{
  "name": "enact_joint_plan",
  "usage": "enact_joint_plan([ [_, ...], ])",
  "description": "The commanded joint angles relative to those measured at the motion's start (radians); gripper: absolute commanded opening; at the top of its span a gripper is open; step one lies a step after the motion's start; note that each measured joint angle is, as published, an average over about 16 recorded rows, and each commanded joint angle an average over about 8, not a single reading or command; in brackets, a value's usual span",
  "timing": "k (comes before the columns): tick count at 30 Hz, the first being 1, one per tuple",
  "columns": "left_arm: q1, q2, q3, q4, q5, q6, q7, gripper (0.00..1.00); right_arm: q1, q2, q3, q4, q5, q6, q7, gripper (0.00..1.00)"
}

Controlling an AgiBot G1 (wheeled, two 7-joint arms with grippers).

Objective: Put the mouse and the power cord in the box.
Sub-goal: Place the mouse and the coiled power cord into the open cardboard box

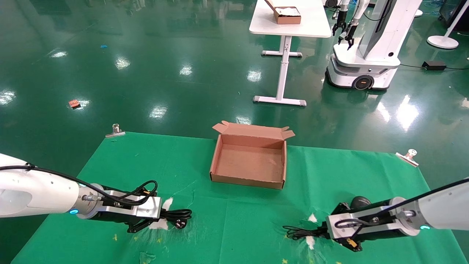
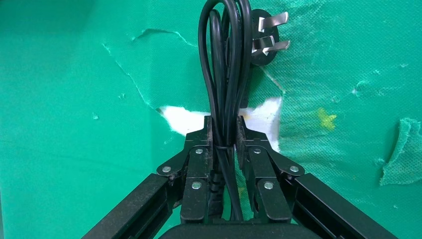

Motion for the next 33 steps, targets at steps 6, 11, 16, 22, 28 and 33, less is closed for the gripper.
enact_joint_plan([
  [6,-0.018,-0.012,-0.003,0.0,-0.004,0.027,-0.004,0.0,0.012,0.011,0.008,-0.001,0.011,-0.016,0.004,0.0],
  [11,-0.071,-0.047,-0.017,0.007,-0.025,0.095,-0.026,0.0,0.042,0.039,0.022,-0.001,0.032,-0.048,0.01,0.0],
  [16,-0.13,-0.084,-0.042,0.022,-0.06,0.166,-0.066,0.0,0.09,0.072,0.031,0.007,0.045,-0.07,0.016,0.0],
  [22,-0.203,-0.12,-0.076,0.045,-0.109,0.25,-0.121,0.0,0.179,0.117,0.043,0.026,0.06,-0.094,0.036,0.0],
  [28,-0.282,-0.128,-0.112,0.069,-0.162,0.275,-0.182,0.0,0.277,0.136,0.052,0.06,0.072,-0.099,0.069,0.0],
  [33,-0.336,-0.087,-0.142,0.1,-0.207,0.218,-0.258,0.0,0.332,0.103,0.069,0.086,0.094,-0.076,0.102,0.0],
])
